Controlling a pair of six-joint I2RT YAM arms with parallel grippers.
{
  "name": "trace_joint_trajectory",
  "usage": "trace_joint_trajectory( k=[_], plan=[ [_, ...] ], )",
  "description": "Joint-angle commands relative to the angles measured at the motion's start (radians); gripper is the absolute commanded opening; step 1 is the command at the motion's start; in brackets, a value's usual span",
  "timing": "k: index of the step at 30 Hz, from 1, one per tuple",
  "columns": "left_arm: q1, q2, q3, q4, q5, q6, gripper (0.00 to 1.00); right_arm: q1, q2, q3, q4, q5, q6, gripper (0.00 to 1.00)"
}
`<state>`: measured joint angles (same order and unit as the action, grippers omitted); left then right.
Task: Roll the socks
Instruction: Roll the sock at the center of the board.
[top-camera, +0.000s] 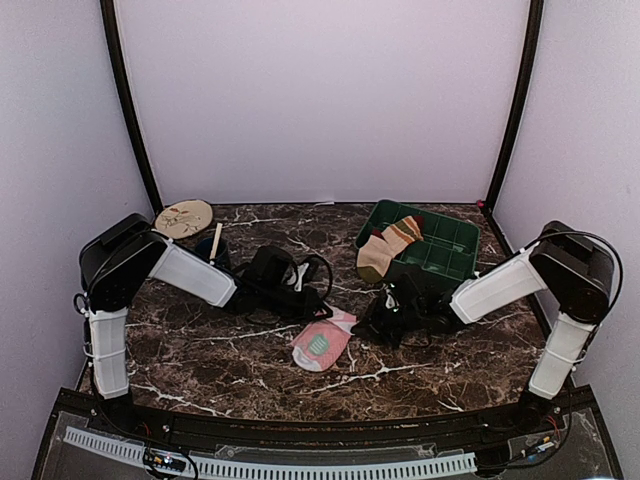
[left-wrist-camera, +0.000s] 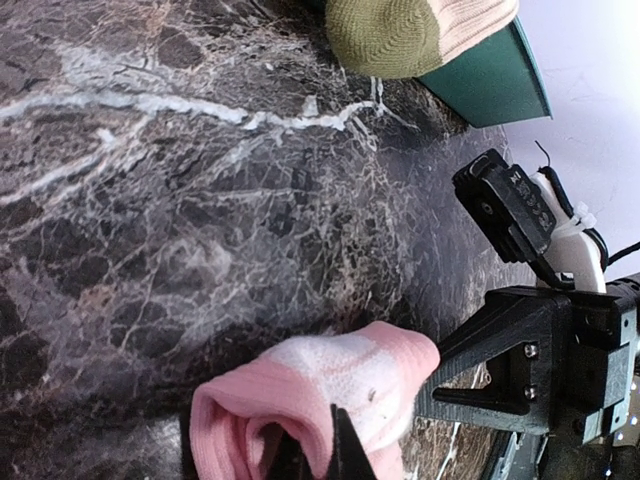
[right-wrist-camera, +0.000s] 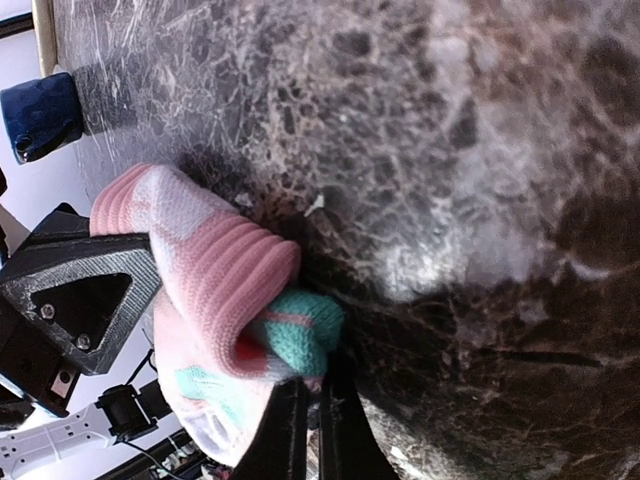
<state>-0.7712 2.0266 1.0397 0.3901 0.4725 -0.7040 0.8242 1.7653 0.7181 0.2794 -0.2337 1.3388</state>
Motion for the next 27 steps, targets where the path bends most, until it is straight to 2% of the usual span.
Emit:
trace_joint_trajectory(
  k=[1, 8, 17, 27],
  plan=[
    [0.017, -0.048, 0.001, -0.138, -0.015, -0.021, 0.04, -0.01, 0.039, 0.008, -0.152, 0.093, -0.042, 0.0],
    [0.03, -0.074, 0.045, -0.276, -0.002, -0.024, 0.08, -0.01, 0.048, 0.03, -0.184, 0.106, -0.079, 0.0],
    [0.064, -0.101, 0.074, -0.369, 0.04, -0.045, 0.23, -0.008, 0.068, 0.062, -0.212, 0.107, -0.114, 0.0],
    [0.082, -0.162, 0.118, -0.422, 0.034, -0.087, 0.24, -0.009, 0.075, 0.081, -0.236, 0.111, -0.146, 0.0]
  ],
)
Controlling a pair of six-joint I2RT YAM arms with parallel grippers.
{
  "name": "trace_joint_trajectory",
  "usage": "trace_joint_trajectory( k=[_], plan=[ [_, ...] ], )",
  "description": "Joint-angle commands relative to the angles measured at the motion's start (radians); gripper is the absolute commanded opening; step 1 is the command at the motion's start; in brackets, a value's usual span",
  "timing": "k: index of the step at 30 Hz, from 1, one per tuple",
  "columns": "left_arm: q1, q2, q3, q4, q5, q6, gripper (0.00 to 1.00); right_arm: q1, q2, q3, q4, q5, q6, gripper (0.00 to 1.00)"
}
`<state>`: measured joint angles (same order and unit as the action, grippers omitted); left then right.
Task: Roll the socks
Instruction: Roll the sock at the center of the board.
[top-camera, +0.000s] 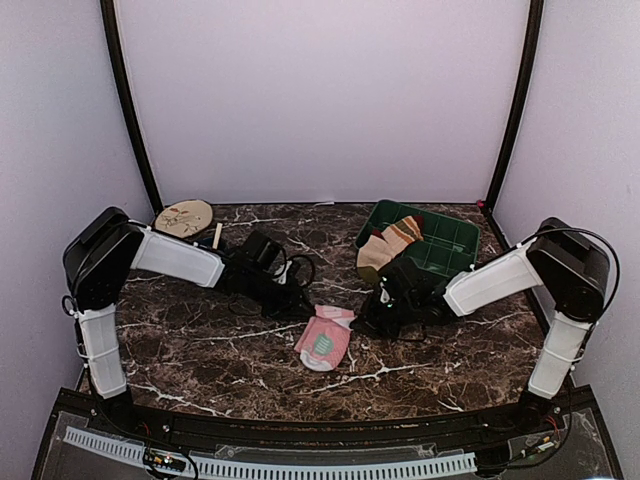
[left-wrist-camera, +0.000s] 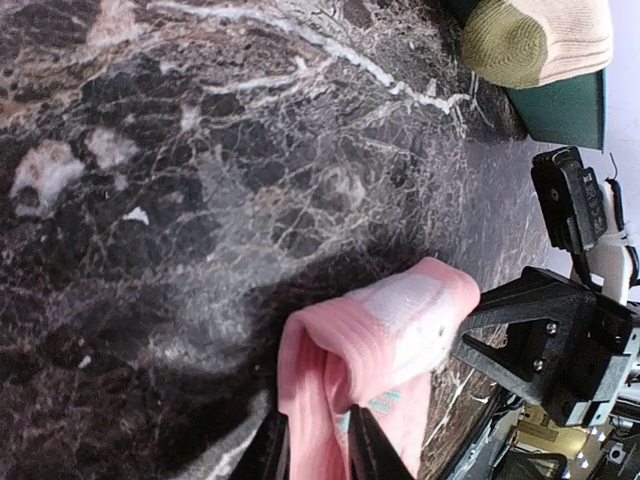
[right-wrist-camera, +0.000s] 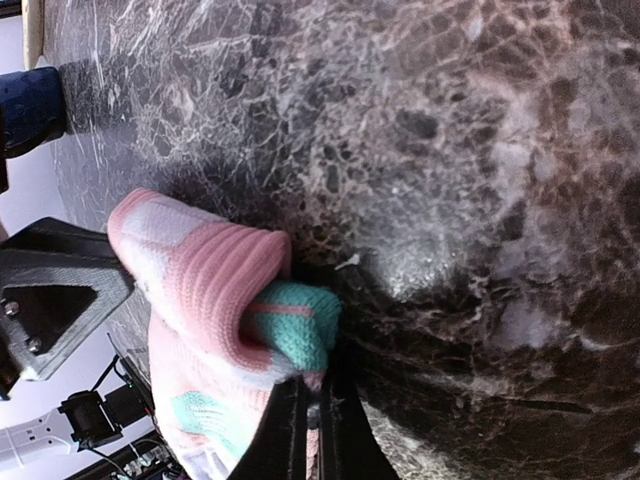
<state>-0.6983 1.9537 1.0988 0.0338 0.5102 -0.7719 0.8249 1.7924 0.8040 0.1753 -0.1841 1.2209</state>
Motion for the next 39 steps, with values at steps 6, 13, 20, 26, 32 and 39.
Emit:
trace_joint_trajectory(
  k=[6, 13, 20, 26, 32, 39],
  plan=[
    [0.011, -0.124, 0.193, -0.183, -0.005, -0.024, 0.22, -0.007, 0.048, -0.005, -0.137, 0.066, -0.039, 0.0],
    [0.0, -0.119, 0.248, -0.207, 0.053, -0.109, 0.11, -0.005, 0.05, -0.008, -0.135, 0.071, -0.045, 0.0],
    [-0.064, -0.045, 0.242, -0.188, 0.055, -0.152, 0.0, 0.002, 0.05, -0.017, -0.128, 0.075, -0.044, 0.0],
    [-0.092, 0.007, 0.26, -0.205, 0.032, -0.174, 0.0, 0.011, 0.05, -0.017, -0.125, 0.077, -0.041, 0.0],
    [-0.107, 0.023, 0.222, -0.213, -0.017, -0.192, 0.0, 0.017, 0.05, -0.017, -0.124, 0.083, -0.036, 0.0],
    [-0.107, 0.048, 0.181, -0.174, -0.041, -0.211, 0.0, 0.026, 0.059, -0.013, -0.119, 0.084, -0.027, 0.0]
  ],
)
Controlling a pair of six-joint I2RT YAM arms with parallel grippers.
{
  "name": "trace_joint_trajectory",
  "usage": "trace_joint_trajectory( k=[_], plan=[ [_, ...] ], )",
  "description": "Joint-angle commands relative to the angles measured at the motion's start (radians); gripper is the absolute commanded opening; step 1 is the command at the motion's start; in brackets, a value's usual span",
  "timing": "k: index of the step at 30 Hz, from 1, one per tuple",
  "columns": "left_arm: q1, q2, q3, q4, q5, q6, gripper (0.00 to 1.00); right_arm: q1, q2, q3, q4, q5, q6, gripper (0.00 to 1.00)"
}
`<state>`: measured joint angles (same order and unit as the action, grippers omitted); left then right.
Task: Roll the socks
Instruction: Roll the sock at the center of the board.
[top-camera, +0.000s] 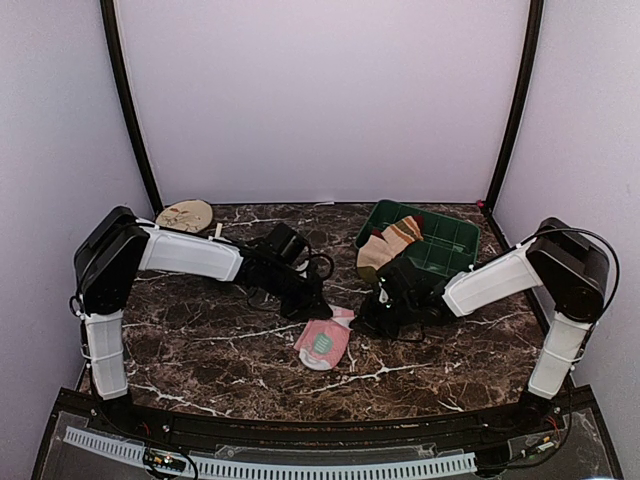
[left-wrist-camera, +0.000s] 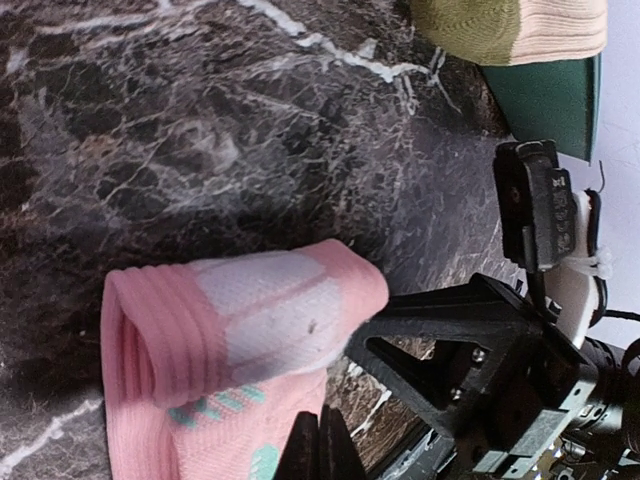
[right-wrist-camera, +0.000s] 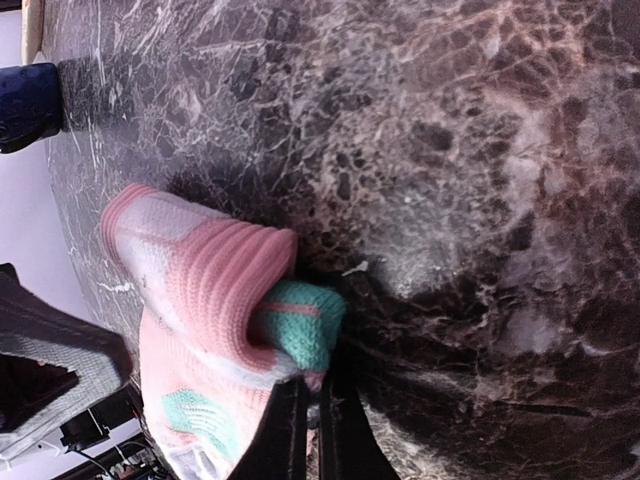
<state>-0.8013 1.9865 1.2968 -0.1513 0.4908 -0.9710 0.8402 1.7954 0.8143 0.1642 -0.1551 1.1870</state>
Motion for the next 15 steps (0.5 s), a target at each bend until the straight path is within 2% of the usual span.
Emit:
trace_joint_trajectory(
  k=[1, 15],
  plan=[
    [-0.005, 0.021, -0.014, 0.008, -0.024, -0.01, 0.0, 0.013, 0.057, -0.023, -0.107, 0.055, 0.01, 0.0],
    [-0.004, 0.068, -0.012, 0.0, -0.07, 0.002, 0.0, 0.036, 0.074, -0.006, -0.119, 0.064, 0.022, 0.0]
  ],
)
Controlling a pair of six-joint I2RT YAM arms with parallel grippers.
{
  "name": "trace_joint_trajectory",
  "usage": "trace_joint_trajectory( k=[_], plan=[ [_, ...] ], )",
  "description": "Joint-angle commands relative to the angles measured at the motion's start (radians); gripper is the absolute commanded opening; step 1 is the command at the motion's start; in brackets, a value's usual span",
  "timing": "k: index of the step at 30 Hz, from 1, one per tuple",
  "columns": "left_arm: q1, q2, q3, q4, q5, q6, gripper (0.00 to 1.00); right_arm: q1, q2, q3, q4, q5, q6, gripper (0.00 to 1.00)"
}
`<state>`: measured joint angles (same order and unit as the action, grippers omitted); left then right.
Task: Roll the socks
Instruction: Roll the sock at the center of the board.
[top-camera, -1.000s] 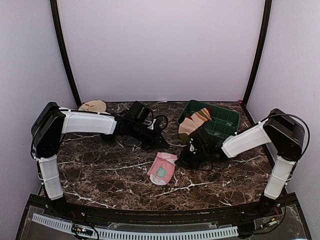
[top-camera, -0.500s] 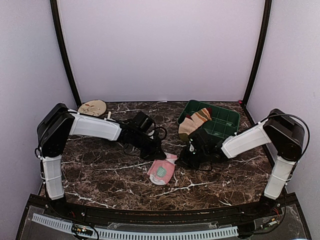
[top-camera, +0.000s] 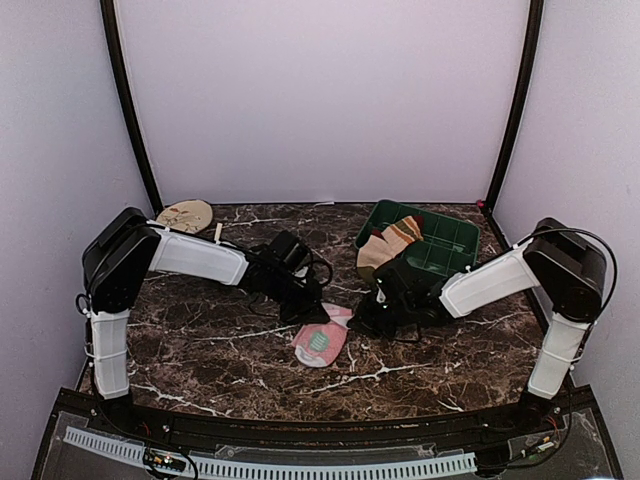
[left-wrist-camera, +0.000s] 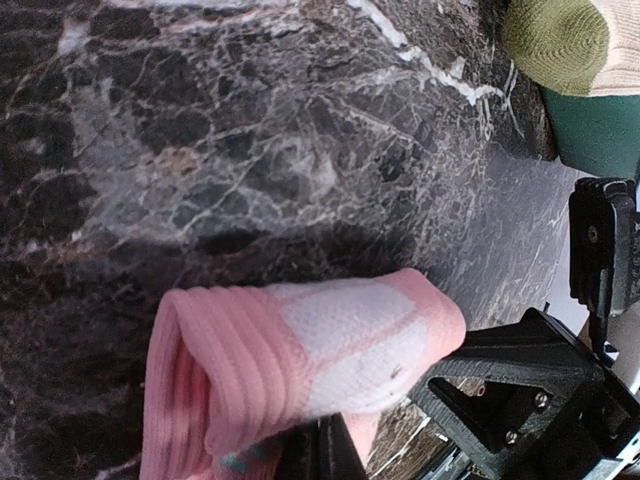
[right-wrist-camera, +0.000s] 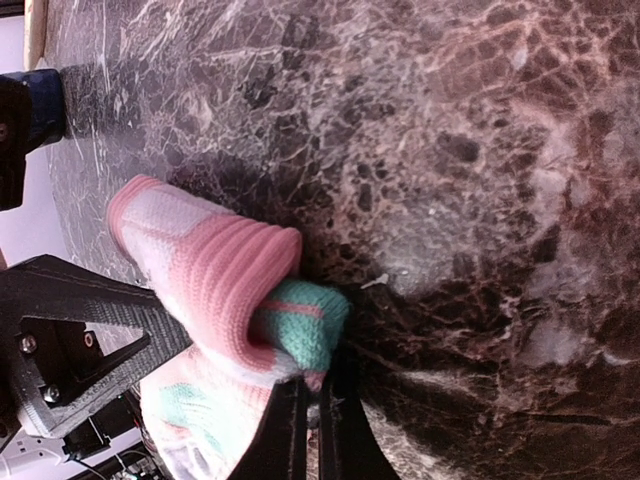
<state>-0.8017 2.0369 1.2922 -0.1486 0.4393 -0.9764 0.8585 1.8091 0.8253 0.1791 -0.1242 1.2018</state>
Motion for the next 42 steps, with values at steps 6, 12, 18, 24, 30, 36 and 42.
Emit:
trace_joint_trajectory(
  k=[6, 12, 18, 24, 30, 36, 42],
  plan=[
    [0.005, 0.034, -0.01, -0.015, -0.018, 0.022, 0.0, 0.043, 0.074, 0.003, -0.155, 0.044, 0.003, 0.0],
    [0.019, 0.037, -0.011, -0.029, -0.001, 0.038, 0.0, 0.051, 0.081, 0.009, -0.168, 0.053, 0.003, 0.0],
    [0.02, -0.016, 0.005, -0.073, 0.028, 0.055, 0.0, 0.05, 0.079, 0.009, -0.177, 0.055, 0.005, 0.0],
    [0.021, -0.086, -0.005, -0.075, 0.03, 0.039, 0.0, 0.051, 0.085, 0.008, -0.171, 0.053, 0.007, 0.0],
    [0.019, -0.103, -0.017, -0.032, 0.053, -0.002, 0.0, 0.053, 0.081, 0.007, -0.17, 0.055, 0.011, 0.0],
    [0.019, -0.066, -0.004, -0.03, 0.023, 0.005, 0.0, 0.062, 0.078, 0.01, -0.173, 0.062, 0.016, 0.0],
    [0.019, -0.011, 0.005, -0.005, -0.006, 0.016, 0.0, 0.078, 0.081, 0.011, -0.172, 0.066, 0.028, 0.0]
  ],
)
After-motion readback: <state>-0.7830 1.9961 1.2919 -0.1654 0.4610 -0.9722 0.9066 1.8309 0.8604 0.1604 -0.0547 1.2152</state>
